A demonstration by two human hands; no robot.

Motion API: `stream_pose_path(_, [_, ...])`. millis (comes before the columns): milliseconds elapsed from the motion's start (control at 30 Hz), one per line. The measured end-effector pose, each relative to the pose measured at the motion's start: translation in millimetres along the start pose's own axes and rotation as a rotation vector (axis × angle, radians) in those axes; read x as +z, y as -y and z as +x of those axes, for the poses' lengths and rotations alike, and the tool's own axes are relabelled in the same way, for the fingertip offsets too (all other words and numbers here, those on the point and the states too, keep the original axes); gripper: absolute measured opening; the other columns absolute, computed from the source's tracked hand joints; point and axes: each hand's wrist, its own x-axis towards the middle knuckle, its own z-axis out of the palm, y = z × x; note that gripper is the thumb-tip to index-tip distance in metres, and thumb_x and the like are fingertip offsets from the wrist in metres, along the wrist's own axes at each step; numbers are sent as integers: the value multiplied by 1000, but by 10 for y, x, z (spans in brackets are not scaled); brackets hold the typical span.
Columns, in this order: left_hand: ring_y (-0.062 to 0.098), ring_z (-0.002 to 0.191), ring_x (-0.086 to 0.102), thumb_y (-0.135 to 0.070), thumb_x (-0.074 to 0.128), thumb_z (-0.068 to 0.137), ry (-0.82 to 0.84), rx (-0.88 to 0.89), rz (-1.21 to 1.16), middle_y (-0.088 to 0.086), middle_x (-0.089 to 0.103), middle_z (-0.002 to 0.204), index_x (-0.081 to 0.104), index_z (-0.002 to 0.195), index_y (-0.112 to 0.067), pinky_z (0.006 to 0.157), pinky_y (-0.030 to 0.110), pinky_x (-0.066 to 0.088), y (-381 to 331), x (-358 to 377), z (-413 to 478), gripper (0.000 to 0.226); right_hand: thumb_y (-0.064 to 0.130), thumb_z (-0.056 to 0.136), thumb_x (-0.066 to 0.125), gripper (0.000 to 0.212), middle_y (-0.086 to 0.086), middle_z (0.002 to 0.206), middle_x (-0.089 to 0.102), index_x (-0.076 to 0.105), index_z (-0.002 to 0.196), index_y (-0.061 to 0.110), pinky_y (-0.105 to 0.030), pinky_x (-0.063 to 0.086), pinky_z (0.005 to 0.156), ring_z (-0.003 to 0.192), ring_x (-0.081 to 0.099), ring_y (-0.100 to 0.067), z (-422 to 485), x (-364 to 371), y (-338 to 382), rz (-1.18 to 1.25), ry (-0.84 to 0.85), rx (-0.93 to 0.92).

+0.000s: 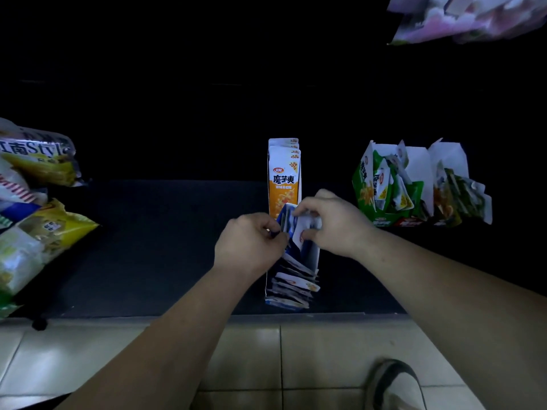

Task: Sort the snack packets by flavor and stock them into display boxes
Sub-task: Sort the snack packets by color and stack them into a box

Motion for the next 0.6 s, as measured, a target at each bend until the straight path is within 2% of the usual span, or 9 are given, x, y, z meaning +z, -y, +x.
stream_pose_path(67, [11, 64, 67, -36, 74, 84, -10, 19, 52, -11, 67, 65, 73, 93, -31, 62, 34, 59, -16, 0, -24, 9, 29, 79, 87, 39, 10, 107, 44, 62, 109, 35, -42, 55, 84, 101, 56, -18, -10, -37, 9, -14, 15, -8])
stream_pose_path(167, [13, 59, 67, -32, 72, 86, 40, 48, -18, -8, 69, 60, 70, 99, -32, 60, 39, 60, -57, 58, -81, 14, 24, 76, 88, 36, 12, 100, 48, 56, 89, 35, -43, 55, 80, 94, 56, -17, -14, -77, 31, -7, 0, -37])
stream_pose_path(267, [15, 59, 67, -36, 73, 88, 54, 74, -49, -5, 70, 60, 69, 104, -31, 62, 41, 60, -129, 93, -108, 17, 18, 78, 83, 32, 10, 93, 56, 53, 82, 30, -46, 56, 77, 85, 58, -18, -19, -82, 17, -37, -5, -49])
stream_pose_path(367, [11, 63, 68, -43, 71, 91, 28, 103, -45, -8, 71, 61, 71, 114, -31, 64, 40, 60, -150, 100, -97, 26, 22, 83, 81, 31, 9, 90, 63, 54, 91, 34, -47, 58, 73, 79, 62, -17, -17, -78, -70, 18, -20, -13])
stream_pose_path(400, [12, 61, 67, -42, 70, 92, 25, 142, -6, -8, 69, 59, 72, 113, -29, 62, 40, 60, -162, 105, -97, 24, 21, 84, 80, 35, 9, 92, 63, 55, 100, 40, -46, 59, 73, 80, 63, -17, -23, -76, -85, 49, -24, -5])
stream_pose_path(467, [13, 58, 63, -40, 67, 93, 31, 226, 114, -7, 65, 57, 73, 103, -28, 56, 37, 57, -216, 120, -94, 17, 19, 88, 77, 57, 7, 102, 60, 54, 129, 51, -43, 57, 81, 90, 62, -17, -34, -55, -95, 75, 18, -19])
stream_pose_path(500, [12, 58, 61, -42, 66, 92, 38, 245, 159, -7, 63, 57, 71, 98, -30, 52, 33, 53, -242, 130, -79, 14, 17, 90, 75, 61, 7, 108, 55, 53, 137, 48, -41, 56, 86, 97, 60, -18, -37, -37, -93, 62, 41, -29])
stream_pose_path(533, [11, 57, 59, -44, 66, 92, 54, 239, 200, -7, 61, 57, 70, 94, -32, 49, 28, 47, -270, 129, -59, 12, 17, 91, 73, 58, 7, 112, 50, 56, 139, 44, -39, 54, 89, 101, 57, -19, -38, -19, -89, 38, 48, -40])
stream_pose_path(600, [9, 52, 54, -45, 64, 93, 119, 212, 199, -5, 58, 55, 67, 85, -33, 48, 24, 38, -277, 147, -21, 15, 19, 91, 73, 45, 7, 111, 43, 62, 129, 40, -40, 53, 85, 100, 54, -20, -45, -13, -82, -26, 30, -58])
